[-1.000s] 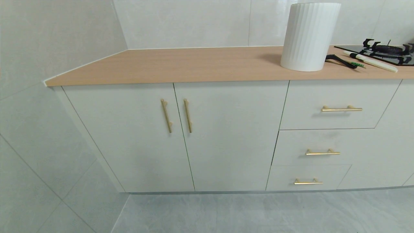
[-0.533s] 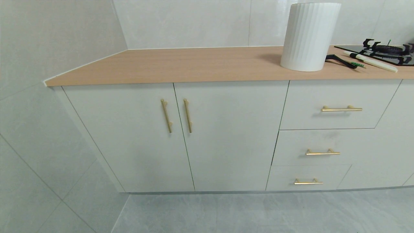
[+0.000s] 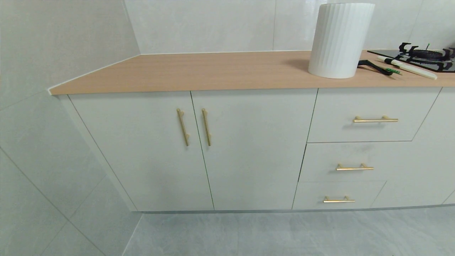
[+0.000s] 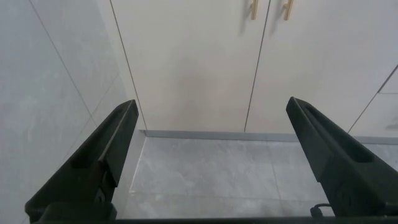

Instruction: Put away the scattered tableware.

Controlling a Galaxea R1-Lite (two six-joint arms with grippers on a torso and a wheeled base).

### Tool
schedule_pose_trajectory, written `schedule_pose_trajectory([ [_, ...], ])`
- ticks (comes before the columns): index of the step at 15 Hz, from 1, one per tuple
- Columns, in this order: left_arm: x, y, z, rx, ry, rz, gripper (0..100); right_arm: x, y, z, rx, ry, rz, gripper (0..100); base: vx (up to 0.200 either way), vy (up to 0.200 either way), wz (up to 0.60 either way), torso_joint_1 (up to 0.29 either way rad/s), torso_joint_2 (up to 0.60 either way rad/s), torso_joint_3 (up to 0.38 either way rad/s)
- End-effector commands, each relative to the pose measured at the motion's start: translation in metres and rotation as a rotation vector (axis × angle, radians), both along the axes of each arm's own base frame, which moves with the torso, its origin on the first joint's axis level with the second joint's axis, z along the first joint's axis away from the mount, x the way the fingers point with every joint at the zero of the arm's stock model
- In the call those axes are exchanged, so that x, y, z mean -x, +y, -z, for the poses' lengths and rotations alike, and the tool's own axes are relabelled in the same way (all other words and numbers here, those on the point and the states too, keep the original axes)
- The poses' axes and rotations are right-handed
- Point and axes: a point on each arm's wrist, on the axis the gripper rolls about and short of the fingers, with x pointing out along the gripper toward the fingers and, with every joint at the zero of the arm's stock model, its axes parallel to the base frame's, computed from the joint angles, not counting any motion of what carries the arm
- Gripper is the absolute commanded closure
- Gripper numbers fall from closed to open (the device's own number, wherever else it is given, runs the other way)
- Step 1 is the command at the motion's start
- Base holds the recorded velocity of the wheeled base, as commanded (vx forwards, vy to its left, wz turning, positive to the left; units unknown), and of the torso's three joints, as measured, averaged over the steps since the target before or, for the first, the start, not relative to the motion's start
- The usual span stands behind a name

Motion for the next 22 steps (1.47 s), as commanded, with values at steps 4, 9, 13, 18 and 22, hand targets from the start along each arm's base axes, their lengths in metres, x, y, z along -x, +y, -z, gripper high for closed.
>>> schedule_pose_trajectory([
  [4, -0.0001, 0.0, -0.0001, 0.0, 0.001, 0.0, 0, -0.0001, -0.0015, 0.0051, -0.033, 0.048, 0.07, 0, 0.0, 0.0, 0.0, 0.0, 0.0, 0.0],
  [9, -0.0001, 0.0, -0.0001, 0.0, 0.001, -0.001, 0, -0.0002, -0.001, 0.0052, -0.035, 0.047, 0.045, 0, 0.0, 0.0, 0.0, 0.0, 0.0, 0.0],
  [13, -0.0001, 0.0, -0.0001, 0.0, 0.001, -0.001, 0, -0.0002, -0.001, 0.0052, -0.035, 0.047, 0.045, 0, 0.0, 0.0, 0.0, 0.0, 0.0, 0.0],
  [18, -0.0001, 0.0, -0.0001, 0.0, 0.001, -0.001, 0, -0.0002, -0.001, 0.0052, -0.035, 0.047, 0.045, 0, 0.0, -0.12, 0.0, -0.005, 0.0, 0.002],
  [22, -0.0001, 0.0, -0.0001, 0.002, 0.001, -0.001, 0, -0.0002, -0.0009, 0.0052, -0.035, 0.047, 0.043, 0, 0.0, -0.2, 0.0, 0.001, 0.0, 0.001],
])
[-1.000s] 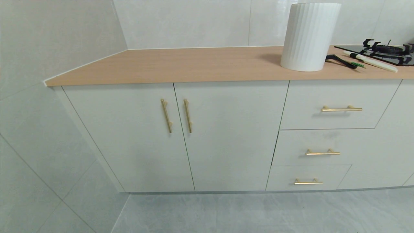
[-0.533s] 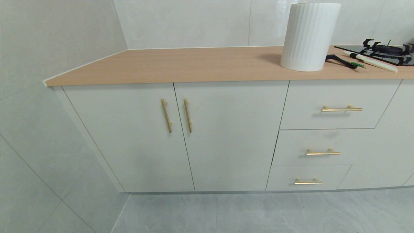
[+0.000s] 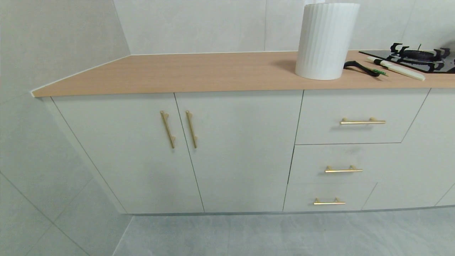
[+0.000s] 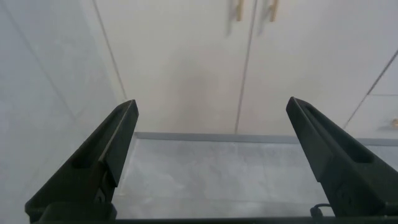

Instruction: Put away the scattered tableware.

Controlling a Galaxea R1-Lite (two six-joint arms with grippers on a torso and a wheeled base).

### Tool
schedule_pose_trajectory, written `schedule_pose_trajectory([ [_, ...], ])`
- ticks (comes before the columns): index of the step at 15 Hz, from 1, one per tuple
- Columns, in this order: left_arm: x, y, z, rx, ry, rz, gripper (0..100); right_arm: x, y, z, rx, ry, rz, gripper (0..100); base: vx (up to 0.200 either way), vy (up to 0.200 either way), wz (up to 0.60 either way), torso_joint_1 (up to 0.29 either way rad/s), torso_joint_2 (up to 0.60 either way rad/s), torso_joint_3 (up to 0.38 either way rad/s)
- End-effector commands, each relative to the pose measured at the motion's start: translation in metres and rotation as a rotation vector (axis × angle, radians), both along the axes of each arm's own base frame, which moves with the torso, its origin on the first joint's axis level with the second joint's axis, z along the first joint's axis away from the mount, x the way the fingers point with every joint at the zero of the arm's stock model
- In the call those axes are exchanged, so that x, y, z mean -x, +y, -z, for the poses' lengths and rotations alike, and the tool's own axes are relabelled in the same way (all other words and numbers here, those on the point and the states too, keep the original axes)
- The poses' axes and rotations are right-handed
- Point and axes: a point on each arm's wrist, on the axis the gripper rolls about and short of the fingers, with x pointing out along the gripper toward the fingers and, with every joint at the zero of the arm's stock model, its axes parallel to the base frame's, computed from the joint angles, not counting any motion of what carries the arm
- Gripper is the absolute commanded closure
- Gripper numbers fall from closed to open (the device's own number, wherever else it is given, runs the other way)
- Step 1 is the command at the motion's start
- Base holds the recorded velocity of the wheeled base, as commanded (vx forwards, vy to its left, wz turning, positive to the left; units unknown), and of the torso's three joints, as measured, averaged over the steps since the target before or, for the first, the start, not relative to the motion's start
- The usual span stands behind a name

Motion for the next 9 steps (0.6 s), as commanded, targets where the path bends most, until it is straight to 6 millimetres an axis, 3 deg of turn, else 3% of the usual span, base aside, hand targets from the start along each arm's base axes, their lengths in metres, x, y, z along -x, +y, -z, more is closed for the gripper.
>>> schedule_pose_trajectory([
  [1, -0.0001, 0.0, -0.0001, 0.001, 0.001, -0.001, 0, -0.0001, 0.0, 0.0, 0.0, 0.002, 0.001, 0, 0.0, -0.2, 0.0, -0.007, 0.0, 0.002],
  [3, -0.0001, 0.0, -0.0001, 0.001, 0.001, -0.001, 0, -0.0001, 0.0, 0.0, 0.0, 0.002, 0.001, 0, 0.0, -0.2, 0.0, 0.005, 0.0, 0.002],
  [9, -0.0001, 0.0, -0.0001, 0.001, 0.001, -0.001, 0, -0.0001, 0.0, 0.0, 0.0, 0.002, -0.001, 0, 0.0, 0.0, 0.0, 0.0, 0.0, 0.0],
])
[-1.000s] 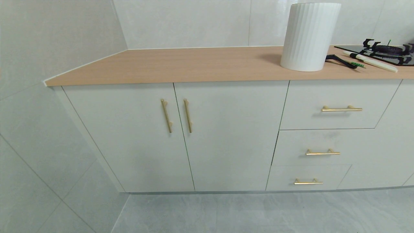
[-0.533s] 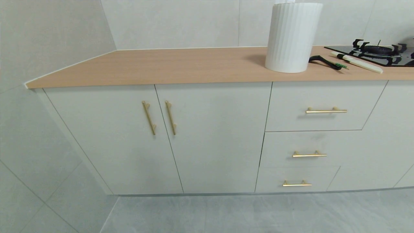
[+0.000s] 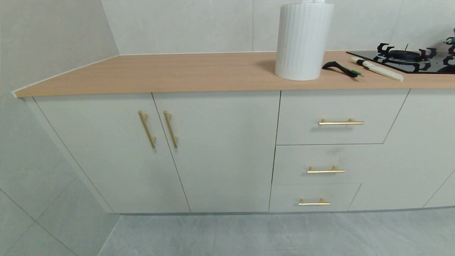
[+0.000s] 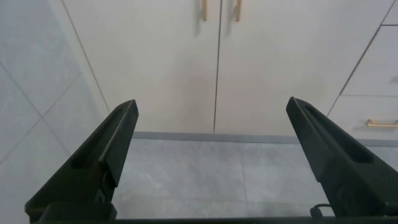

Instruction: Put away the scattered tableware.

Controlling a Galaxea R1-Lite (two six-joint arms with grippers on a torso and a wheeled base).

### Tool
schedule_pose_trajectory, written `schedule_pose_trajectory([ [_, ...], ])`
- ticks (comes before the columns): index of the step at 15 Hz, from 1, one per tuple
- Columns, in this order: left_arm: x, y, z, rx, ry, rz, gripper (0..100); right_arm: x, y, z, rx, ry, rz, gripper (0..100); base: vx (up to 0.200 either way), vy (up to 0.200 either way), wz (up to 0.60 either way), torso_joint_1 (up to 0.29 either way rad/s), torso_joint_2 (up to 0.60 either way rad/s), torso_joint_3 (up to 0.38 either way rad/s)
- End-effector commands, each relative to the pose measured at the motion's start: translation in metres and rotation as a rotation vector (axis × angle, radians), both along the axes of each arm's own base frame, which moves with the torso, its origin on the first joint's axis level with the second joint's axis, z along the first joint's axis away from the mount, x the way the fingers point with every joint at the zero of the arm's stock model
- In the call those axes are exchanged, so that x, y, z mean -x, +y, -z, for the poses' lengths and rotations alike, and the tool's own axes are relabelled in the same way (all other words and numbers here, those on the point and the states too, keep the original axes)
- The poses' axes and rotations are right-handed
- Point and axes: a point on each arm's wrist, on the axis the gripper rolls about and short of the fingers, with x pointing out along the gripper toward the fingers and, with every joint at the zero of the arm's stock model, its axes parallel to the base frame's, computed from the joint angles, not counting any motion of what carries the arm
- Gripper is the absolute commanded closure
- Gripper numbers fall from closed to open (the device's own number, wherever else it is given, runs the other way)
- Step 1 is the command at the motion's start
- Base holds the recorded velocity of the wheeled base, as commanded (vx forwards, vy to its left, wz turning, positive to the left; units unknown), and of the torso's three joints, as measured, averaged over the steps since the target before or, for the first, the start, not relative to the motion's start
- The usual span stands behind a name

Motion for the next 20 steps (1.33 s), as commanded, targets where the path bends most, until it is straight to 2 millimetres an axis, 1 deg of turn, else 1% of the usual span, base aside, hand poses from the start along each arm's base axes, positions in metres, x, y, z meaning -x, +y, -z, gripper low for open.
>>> schedule_pose_trajectory([
  [1, -0.0001, 0.0, -0.0001, 0.001, 0.001, -0.001, 0, -0.0001, 0.0, 0.0, 0.0, 0.001, -0.002, 0, 0.0, 0.0, 0.0, 0.0, 0.0, 0.0],
  [2, -0.0001, 0.0, -0.0001, 0.001, 0.001, -0.001, 0, -0.0001, 0.0, 0.0, 0.0, 0.001, 0.0, 0, 0.0, 0.0, 0.0, 0.0, 0.0, 0.0],
  [11, -0.0001, 0.0, -0.0001, 0.001, 0.001, -0.001, 0, -0.0001, 0.0, 0.0, 0.0, 0.001, 0.0, 0, 0.2, 0.0, 0.0, 0.006, 0.0, 0.002],
  [17, -0.0001, 0.0, -0.0001, -0.001, 0.001, -0.001, 0, -0.0001, -0.0001, 0.0, 0.0, 0.001, 0.0, 0, 0.0, 0.0, 0.0, 0.0, 0.0, 0.0],
  [20, -0.0001, 0.0, -0.0001, 0.001, 0.001, -0.001, 0, -0.0001, -0.0001, 0.0, 0.0, 0.001, 0.0, 0, 0.0, -0.2, 0.0, 0.001, 0.0, 0.002],
])
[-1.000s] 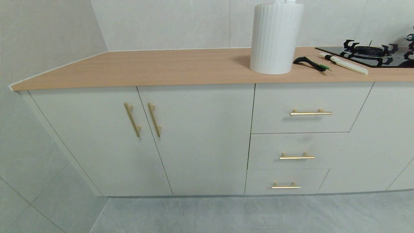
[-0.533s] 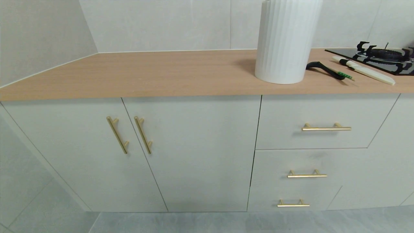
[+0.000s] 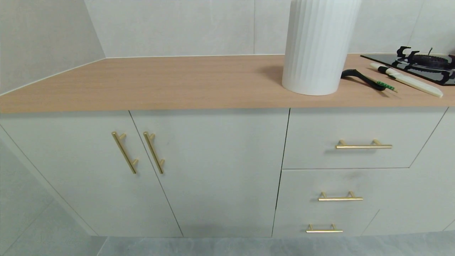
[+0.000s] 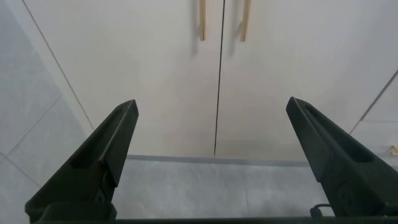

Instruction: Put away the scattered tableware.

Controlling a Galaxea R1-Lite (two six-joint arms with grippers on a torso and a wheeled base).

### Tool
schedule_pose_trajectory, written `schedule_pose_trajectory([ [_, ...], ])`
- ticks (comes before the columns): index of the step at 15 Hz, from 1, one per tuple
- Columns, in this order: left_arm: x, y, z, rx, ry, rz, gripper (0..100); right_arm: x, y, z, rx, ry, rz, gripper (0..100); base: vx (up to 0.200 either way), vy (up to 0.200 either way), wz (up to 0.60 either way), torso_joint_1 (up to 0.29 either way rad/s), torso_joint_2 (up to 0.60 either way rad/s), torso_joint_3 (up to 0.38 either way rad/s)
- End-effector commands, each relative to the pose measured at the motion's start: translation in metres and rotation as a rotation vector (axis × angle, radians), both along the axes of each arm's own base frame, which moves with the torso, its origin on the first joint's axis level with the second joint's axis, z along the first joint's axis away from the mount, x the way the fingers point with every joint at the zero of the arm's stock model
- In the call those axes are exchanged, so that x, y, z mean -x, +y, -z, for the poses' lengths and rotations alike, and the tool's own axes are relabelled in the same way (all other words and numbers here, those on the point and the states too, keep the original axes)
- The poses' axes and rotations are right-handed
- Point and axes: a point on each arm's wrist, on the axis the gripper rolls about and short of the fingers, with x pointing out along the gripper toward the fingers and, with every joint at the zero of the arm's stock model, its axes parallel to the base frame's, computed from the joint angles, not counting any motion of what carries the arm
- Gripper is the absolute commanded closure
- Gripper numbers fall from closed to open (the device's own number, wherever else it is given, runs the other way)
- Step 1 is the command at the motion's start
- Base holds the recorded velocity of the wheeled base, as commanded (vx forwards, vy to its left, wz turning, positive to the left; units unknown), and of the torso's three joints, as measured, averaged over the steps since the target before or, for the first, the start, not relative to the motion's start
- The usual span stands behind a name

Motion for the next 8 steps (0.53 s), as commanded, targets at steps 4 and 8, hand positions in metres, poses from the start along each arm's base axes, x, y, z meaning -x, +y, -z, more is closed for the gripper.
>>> schedule_pose_trajectory([
  [4, -0.0002, 0.0, 0.0002, 0.001, 0.002, -0.001, 0, -0.0001, 0.0, 0.0, 0.0, 0.001, 0.001, 0, 0.0, -0.05, 0.0, 0.001, 0.0, 0.001],
  [8, -0.0002, 0.0, 0.0002, 0.001, 0.002, -0.001, 0, -0.0001, 0.0, 0.0, 0.004, 0.001, -0.001, 0, 0.0, 0.0, 0.0, 0.0, 0.0, 0.0],
])
